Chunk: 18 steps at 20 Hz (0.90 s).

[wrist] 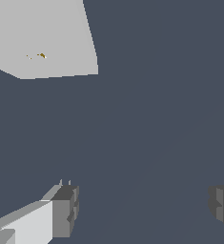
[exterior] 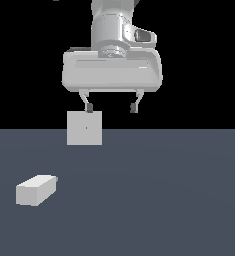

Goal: Plug the charger into the wall socket.

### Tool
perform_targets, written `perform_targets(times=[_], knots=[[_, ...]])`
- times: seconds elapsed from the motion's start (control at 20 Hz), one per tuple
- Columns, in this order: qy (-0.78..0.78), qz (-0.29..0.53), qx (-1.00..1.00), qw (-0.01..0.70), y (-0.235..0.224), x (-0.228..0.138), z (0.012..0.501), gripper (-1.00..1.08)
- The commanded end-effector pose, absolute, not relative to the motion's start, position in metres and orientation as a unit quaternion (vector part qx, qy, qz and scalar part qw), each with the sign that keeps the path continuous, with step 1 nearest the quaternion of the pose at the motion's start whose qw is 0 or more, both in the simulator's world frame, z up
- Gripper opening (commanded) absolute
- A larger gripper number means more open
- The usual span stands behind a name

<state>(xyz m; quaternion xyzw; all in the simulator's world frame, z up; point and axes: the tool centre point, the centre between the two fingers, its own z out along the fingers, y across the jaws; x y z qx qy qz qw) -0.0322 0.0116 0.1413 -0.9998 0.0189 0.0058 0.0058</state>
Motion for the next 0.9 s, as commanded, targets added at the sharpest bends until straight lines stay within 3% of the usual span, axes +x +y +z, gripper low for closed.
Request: perform_targets(times=[0.0, 0.85], knots=[[0.023, 0.003, -1.000, 0.005, 0.022, -0.042, 0.134, 1.00], [0.060, -0.018, -0.998, 0.000, 0.104, -0.109, 0.070, 1.00]])
